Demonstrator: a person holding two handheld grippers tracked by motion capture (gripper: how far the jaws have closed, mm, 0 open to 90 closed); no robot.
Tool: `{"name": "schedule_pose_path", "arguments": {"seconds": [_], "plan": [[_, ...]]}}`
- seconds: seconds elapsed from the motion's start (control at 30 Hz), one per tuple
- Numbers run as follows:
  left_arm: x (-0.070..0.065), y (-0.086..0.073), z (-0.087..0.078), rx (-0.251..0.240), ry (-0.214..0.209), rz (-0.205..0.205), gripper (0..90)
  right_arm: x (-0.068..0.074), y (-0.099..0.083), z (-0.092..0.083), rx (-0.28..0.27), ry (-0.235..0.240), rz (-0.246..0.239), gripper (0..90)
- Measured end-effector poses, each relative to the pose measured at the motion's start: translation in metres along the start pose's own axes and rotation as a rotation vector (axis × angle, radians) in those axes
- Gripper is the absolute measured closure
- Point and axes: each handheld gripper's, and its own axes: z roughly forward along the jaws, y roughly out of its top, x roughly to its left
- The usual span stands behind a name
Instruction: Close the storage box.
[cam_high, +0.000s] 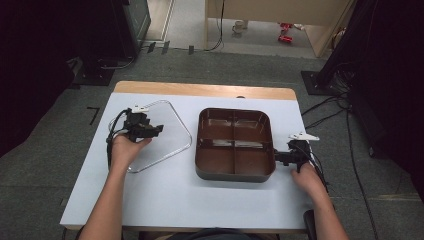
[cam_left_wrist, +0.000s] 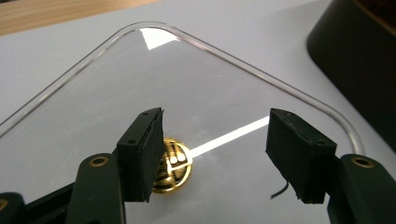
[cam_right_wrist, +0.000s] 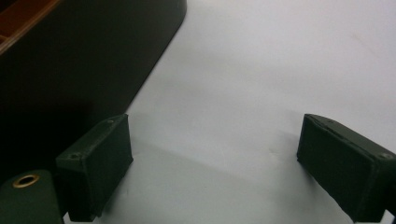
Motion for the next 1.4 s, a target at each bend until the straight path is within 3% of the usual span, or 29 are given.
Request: {"name": "schedule_pose_path", "arguments": {"seconds": [0.13,0.27,0.37,0.5,0.6,1.0,1.13,1.4], "plan": [[0.006,-0.004,0.004,0.009,0.035,0.004,38.0,0.000,0.000,0.000,0.000,0.000,0.000,9.8],[0.016,-0.012,0.010,0.020,0.035,-0.056,39.8,0.000,0.000,0.000,0.000,0.000,0.000,9.8],[0.018,-0.016,0.012,0.029,0.055,-0.050,41.3,0.000,0.000,0.000,0.000,0.000,0.000,9.7],[0.021,-0.018,0.015,0.032,0.056,-0.061,46.3,0.000,0.000,0.000,0.000,0.000,0.001,9.8],[0.024,-0.022,0.018,0.043,0.031,-0.088,47.8,0.000,0.000,0.000,0.000,0.000,0.001,9.8],[0.019,-0.024,0.020,0.028,0.034,-0.036,58.6,0.000,0.000,0.000,-0.001,0.000,0.001,9.8],[0.022,-0.023,0.019,0.034,0.013,-0.064,59.2,0.000,0.000,0.000,0.000,0.000,0.001,9.7],[0.023,-0.018,0.017,0.055,0.030,-0.071,59.4,0.000,0.000,0.000,0.000,0.000,0.002,9.8]]}}
